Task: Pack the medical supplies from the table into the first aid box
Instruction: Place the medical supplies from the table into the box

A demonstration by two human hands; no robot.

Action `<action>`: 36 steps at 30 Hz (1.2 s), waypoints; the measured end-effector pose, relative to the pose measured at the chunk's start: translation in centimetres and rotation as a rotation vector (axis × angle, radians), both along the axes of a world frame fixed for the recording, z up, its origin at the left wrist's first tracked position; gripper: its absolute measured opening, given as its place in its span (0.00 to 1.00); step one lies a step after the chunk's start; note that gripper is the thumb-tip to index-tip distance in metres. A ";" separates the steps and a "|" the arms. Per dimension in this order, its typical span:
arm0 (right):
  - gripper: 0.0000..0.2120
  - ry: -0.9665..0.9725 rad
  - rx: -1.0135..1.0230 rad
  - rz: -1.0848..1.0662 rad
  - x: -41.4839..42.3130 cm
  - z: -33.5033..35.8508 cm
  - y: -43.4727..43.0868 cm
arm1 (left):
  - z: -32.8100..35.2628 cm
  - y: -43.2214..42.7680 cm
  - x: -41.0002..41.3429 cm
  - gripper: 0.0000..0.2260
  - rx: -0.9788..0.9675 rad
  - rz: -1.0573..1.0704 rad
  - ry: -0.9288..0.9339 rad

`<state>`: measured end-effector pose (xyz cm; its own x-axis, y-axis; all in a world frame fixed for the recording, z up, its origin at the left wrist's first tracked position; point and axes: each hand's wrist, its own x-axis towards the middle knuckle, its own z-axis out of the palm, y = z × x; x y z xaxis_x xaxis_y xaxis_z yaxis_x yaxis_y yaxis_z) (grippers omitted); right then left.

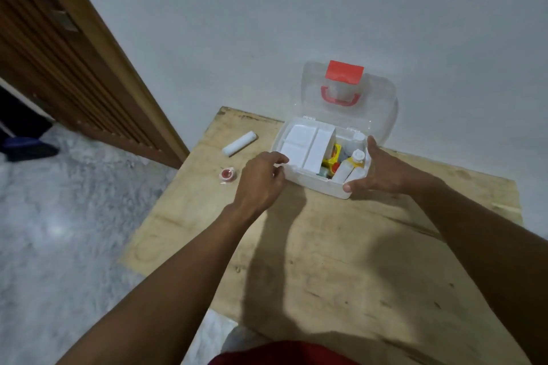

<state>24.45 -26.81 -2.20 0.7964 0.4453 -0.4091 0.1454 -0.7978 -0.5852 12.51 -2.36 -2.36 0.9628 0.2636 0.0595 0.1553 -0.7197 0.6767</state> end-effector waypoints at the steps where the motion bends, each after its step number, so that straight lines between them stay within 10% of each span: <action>1: 0.71 -0.011 -0.018 0.009 0.0 0.1 0.2 | -0.2 1.0 -0.5 0.12 0.025 0.025 0.027; 7: 0.62 -0.010 -0.059 -0.023 0.0 0.2 0.1 | -0.9 6.6 0.1 0.14 0.180 0.085 0.208; 23: 0.79 0.147 -0.002 -0.190 0.0 -0.3 0.3 | -4.5 14.1 11.4 0.25 0.414 -0.282 0.501; 36: 0.68 0.147 -0.068 -0.221 -0.1 -0.6 0.6 | -5.1 14.5 12.1 0.27 0.175 -0.136 0.427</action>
